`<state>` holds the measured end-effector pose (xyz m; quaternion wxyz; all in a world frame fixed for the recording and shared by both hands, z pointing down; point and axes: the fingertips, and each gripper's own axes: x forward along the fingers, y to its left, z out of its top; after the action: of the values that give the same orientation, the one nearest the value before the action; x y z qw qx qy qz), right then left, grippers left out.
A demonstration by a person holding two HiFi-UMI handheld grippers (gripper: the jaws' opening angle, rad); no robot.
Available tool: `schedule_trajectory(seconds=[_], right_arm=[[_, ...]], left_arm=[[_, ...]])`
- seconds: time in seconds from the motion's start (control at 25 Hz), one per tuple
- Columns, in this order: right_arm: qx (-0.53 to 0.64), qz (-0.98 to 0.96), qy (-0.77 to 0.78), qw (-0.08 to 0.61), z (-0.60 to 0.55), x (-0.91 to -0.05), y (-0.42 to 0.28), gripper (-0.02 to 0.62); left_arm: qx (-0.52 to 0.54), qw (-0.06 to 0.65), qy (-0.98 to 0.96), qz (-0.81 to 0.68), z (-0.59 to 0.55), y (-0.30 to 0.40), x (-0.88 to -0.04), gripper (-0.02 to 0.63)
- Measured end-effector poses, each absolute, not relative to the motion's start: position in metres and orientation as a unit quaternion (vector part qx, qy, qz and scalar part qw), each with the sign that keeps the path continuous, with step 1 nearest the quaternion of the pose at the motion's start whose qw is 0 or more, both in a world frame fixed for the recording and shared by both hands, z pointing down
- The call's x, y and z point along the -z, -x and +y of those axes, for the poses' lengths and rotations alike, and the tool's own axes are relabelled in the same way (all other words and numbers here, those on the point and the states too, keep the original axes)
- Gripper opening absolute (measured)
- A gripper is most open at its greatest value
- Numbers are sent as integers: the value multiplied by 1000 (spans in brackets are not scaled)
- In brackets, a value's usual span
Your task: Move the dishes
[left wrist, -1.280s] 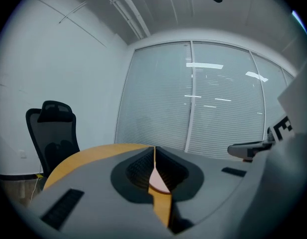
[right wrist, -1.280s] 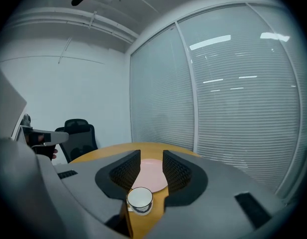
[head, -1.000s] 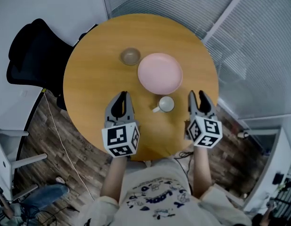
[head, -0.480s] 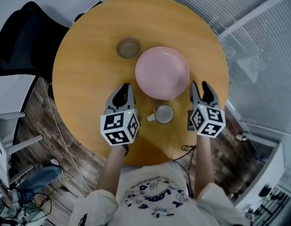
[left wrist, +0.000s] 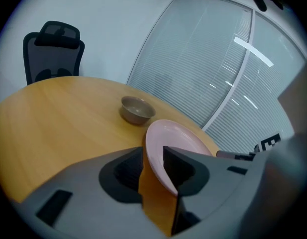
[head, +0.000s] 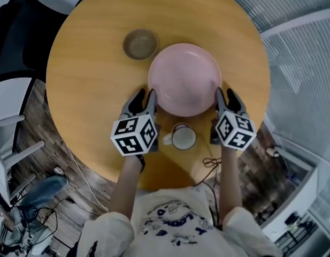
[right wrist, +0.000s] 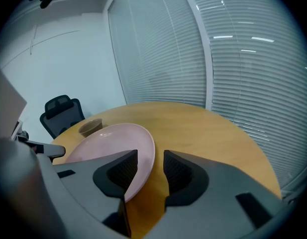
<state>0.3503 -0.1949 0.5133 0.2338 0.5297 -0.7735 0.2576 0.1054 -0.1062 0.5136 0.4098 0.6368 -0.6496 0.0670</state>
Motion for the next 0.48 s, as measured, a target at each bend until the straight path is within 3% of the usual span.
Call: schedule_trajectory(seconds=[0.36,0.48], right_arm=[[-299,-769,-505,251,-198,-541,-339,156],[-298,-766,-504,265,-195,-547,-340,91]], left_arm=[[-75,438,-614,-652,-112,-108,-537,103],[-85,444,-614,-647,-112,-113,-540,103]])
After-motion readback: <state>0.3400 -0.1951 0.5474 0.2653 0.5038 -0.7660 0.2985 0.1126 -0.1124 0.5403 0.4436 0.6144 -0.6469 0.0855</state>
